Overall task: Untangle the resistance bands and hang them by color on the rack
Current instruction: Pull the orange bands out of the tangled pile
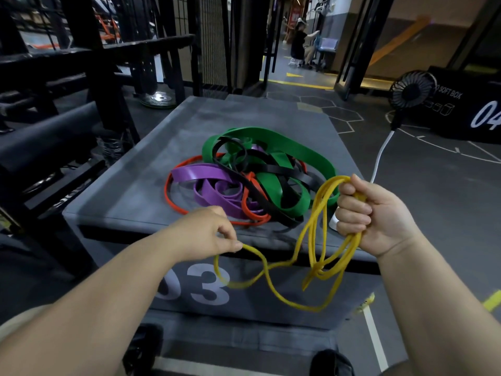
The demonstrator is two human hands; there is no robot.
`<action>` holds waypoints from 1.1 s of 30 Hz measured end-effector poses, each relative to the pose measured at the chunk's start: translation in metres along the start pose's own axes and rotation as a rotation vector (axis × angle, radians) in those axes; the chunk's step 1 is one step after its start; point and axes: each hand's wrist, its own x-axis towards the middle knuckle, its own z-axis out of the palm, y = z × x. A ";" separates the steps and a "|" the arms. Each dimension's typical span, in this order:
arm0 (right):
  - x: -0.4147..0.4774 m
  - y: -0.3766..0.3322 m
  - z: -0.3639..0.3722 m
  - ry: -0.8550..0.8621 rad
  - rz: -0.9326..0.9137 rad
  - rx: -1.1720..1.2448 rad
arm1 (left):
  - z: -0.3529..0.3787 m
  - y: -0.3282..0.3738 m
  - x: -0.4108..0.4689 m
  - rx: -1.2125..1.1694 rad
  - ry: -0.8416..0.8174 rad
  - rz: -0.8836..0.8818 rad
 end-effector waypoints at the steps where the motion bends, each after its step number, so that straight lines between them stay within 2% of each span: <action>1: -0.001 0.000 0.003 0.035 -0.009 -0.024 | -0.002 0.001 -0.001 -0.067 -0.013 0.014; 6: -0.001 0.000 0.008 0.046 0.004 -0.051 | -0.009 0.013 -0.011 -0.771 -0.153 0.004; 10: 0.000 0.004 0.011 0.043 0.026 -0.071 | -0.006 0.017 -0.012 -1.044 -0.160 -0.015; 20: 0.007 0.019 0.017 0.096 0.036 -0.178 | 0.011 0.019 -0.006 -1.367 -0.282 -0.018; 25: 0.009 0.027 0.024 0.111 0.062 -0.239 | 0.015 0.020 -0.005 -1.331 -0.326 0.027; 28: 0.010 0.032 0.031 0.169 0.078 -0.276 | 0.018 0.024 -0.004 -1.234 -0.237 0.004; 33: 0.011 0.033 0.033 0.229 0.054 -0.238 | 0.018 0.024 -0.001 -1.265 -0.096 -0.103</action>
